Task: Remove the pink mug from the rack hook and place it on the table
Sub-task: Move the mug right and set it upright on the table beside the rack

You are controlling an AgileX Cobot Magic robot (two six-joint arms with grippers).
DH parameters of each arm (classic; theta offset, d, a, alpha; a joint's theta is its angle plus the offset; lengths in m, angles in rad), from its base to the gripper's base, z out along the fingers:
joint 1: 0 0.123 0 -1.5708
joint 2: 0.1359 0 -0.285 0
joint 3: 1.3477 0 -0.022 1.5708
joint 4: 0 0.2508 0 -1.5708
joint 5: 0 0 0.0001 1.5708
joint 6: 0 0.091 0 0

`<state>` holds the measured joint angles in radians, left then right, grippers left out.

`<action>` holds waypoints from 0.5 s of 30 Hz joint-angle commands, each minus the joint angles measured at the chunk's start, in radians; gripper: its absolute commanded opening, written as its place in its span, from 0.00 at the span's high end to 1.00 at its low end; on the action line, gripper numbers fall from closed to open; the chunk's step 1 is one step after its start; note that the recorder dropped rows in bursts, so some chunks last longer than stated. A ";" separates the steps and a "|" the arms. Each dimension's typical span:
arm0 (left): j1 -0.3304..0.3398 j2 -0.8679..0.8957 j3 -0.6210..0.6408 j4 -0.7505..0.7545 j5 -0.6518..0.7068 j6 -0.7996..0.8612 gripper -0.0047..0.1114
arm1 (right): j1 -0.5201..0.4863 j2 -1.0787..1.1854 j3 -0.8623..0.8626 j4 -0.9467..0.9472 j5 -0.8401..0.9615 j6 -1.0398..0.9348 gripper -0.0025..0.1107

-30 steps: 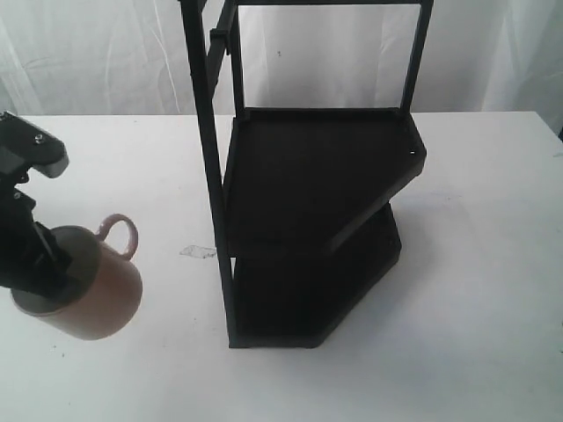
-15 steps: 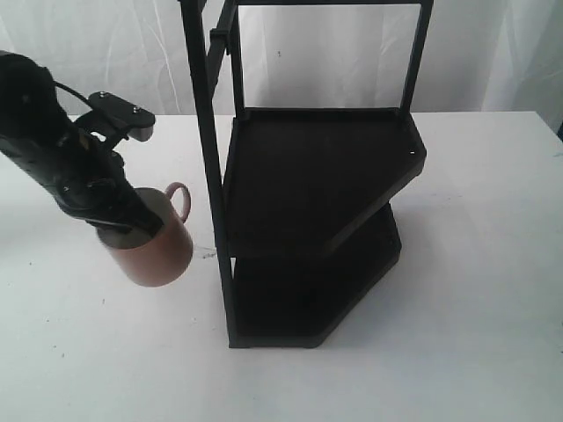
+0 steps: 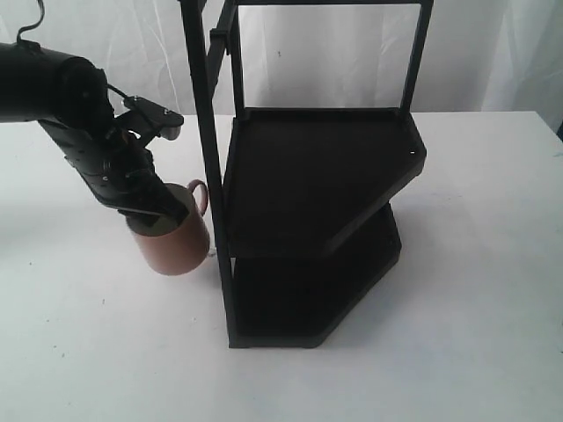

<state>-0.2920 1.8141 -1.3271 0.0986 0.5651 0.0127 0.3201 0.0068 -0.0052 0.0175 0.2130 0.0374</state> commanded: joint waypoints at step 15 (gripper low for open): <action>0.005 0.080 -0.080 -0.011 0.068 -0.013 0.96 | -0.006 -0.007 0.005 -0.011 -0.004 0.002 0.98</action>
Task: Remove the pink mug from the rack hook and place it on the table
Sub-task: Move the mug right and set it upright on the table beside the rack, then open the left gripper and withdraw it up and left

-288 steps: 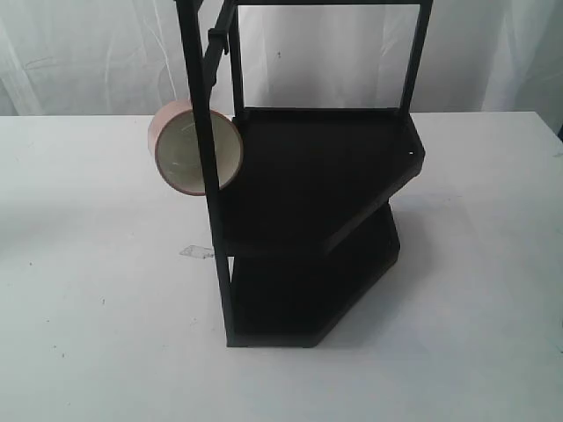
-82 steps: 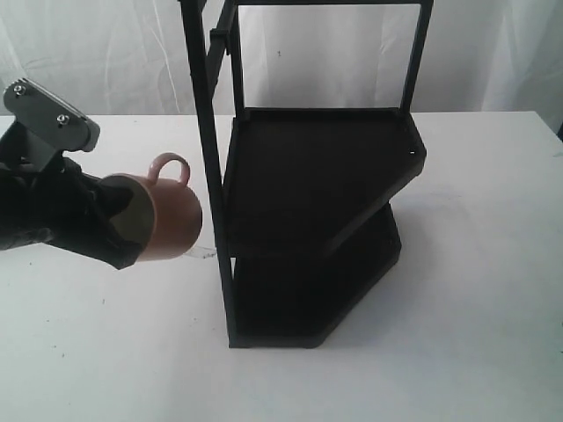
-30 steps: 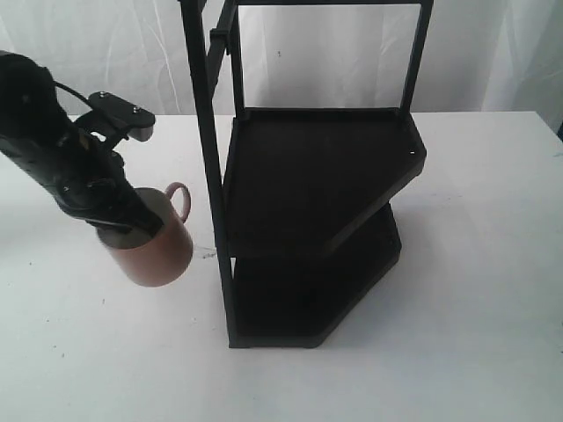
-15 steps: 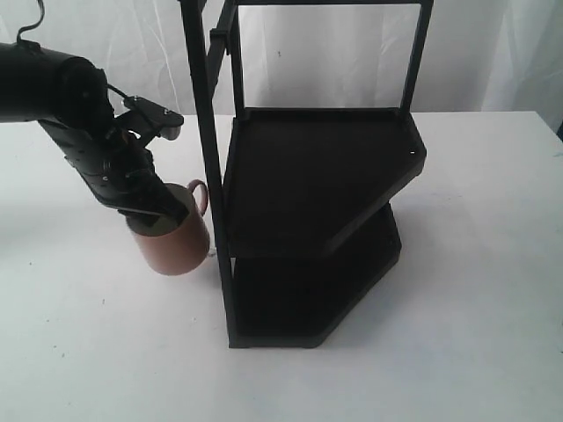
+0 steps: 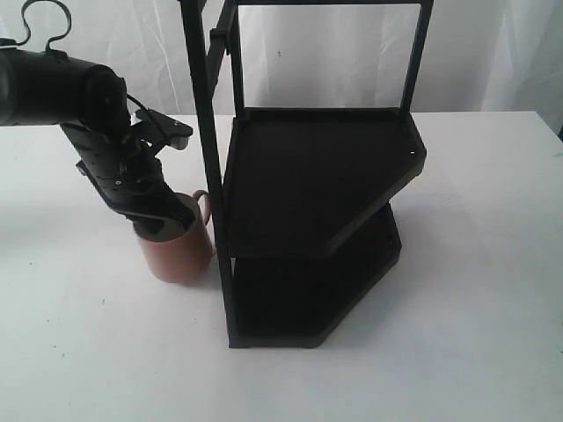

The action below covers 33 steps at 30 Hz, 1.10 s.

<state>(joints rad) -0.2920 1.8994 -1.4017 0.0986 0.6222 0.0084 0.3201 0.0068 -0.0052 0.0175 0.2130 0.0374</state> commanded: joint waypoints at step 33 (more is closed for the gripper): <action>0.002 -0.096 -0.007 -0.009 0.072 -0.008 0.59 | -0.006 -0.007 0.005 -0.011 -0.004 0.002 0.98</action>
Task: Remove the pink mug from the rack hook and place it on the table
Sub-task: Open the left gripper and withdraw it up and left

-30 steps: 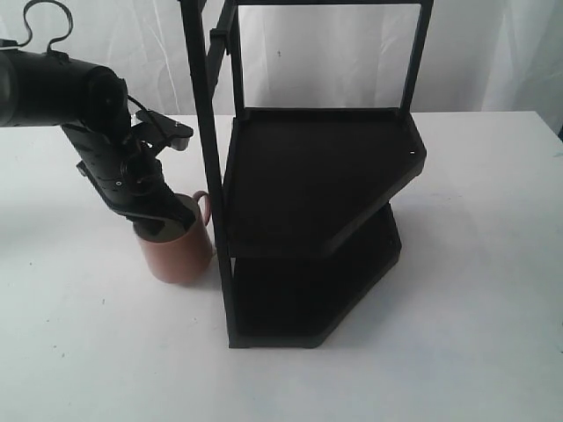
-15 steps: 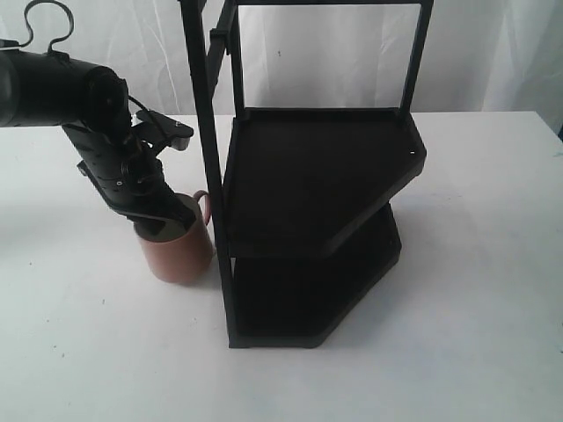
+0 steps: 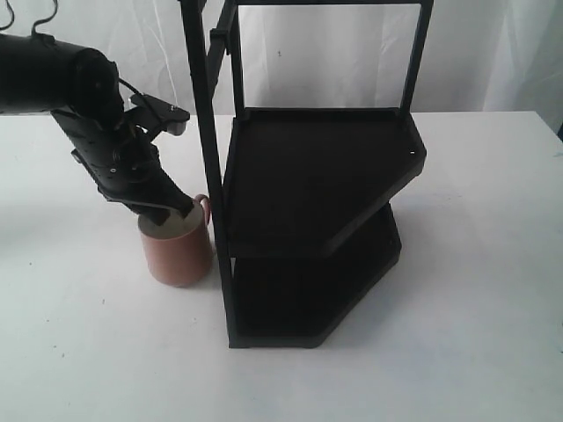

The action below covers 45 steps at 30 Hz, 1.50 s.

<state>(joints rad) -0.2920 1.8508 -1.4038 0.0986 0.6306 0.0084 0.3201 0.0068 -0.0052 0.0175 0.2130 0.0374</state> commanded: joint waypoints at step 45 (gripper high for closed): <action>0.002 -0.848 0.538 -0.144 -0.088 -0.041 0.96 | -0.006 -0.007 0.005 -0.011 -0.004 0.004 0.98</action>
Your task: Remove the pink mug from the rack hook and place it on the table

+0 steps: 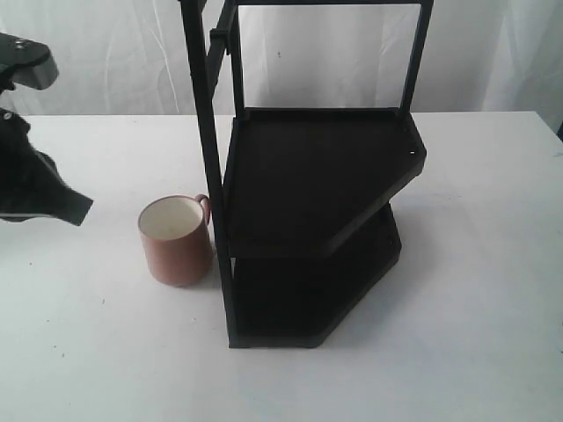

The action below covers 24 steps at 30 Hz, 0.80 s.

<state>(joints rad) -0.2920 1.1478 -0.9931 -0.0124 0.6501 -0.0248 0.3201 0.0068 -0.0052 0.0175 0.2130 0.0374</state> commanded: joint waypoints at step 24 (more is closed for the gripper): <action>0.002 -0.701 0.600 -0.040 -0.198 -0.091 0.96 | -0.006 -0.007 0.005 -0.011 -0.004 0.004 0.98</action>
<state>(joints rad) -0.2920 0.4588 -0.4010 -0.0368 0.4369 -0.1165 0.3201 0.0068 -0.0052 0.0175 0.2130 0.0374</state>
